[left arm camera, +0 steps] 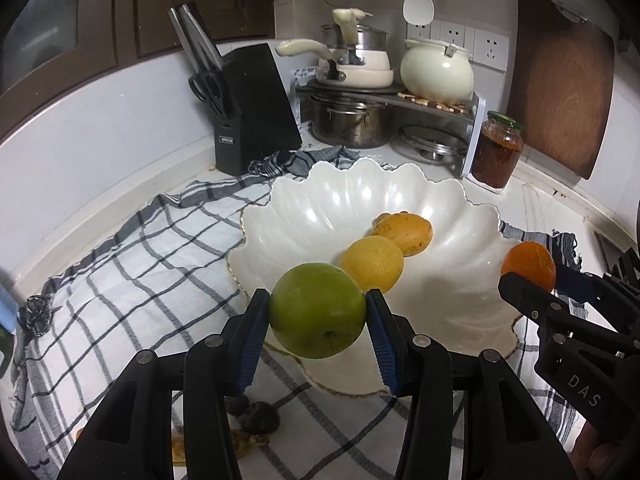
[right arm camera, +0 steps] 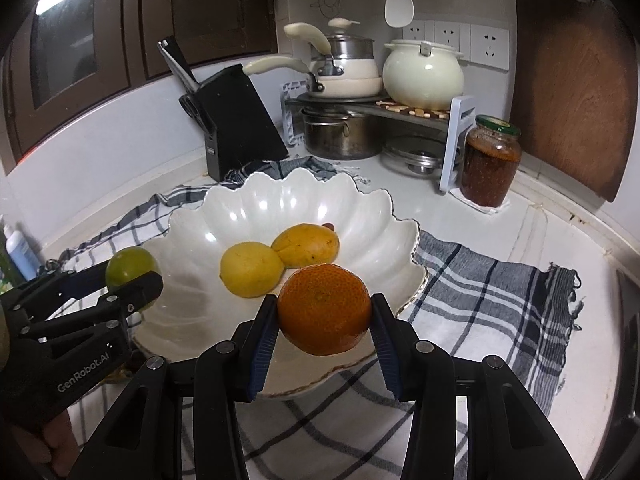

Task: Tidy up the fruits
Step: 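Carry the green apple and orange over the white bowl, then open both tools to drop the apple and orange into the bowl, then withdraw both tools from the bowl toward the remaining orange and banana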

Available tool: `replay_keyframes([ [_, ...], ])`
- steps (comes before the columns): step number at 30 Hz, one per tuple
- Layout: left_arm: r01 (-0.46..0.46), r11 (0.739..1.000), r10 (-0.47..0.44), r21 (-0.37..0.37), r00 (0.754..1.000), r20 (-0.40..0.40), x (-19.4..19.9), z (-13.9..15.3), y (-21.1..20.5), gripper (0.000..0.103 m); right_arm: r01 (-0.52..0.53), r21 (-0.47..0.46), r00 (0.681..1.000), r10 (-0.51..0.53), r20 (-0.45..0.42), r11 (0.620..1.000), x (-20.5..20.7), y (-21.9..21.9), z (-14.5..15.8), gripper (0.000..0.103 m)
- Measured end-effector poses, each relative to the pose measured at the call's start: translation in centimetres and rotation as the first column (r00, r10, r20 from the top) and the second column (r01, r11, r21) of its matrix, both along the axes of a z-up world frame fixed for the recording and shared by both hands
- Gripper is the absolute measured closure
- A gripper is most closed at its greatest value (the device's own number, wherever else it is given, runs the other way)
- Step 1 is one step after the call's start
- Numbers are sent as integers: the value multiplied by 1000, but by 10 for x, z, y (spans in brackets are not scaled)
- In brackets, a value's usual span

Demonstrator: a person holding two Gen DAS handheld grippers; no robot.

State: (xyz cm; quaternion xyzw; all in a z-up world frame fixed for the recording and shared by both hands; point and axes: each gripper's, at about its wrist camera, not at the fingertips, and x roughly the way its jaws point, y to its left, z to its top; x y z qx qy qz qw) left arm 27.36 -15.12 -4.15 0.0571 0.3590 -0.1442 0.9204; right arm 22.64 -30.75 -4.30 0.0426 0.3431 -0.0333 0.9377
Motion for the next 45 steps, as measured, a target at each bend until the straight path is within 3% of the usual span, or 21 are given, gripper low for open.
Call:
replay_keyframes([
  [13, 20, 1000, -20, 12, 998, -57, 9, -17, -9, 55, 2, 4, 1000, -2, -23, 1000, 7, -4, -9, 54],
  [16, 18, 1000, -17, 17, 998, -66, 9, -20, -8, 50, 17, -3, 1000, -17, -19, 1000, 6, -5, -8, 32],
  [19, 6, 1000, -6, 23, 999, -32, 3, -14, -8, 31, 42, -25, 999, -42, 16, 999, 1, -5, -2, 18],
  [28, -36, 999, 35, 32, 999, 14, -8, -1, 2, 9, 72, -38, 997, -71, 37, 997, -9, -5, 8, 13],
  [45, -84, 996, 82, 17, 993, 89, -53, 30, 42, 6, 51, -54, 993, -45, 106, 997, -46, 28, 39, 13],
])
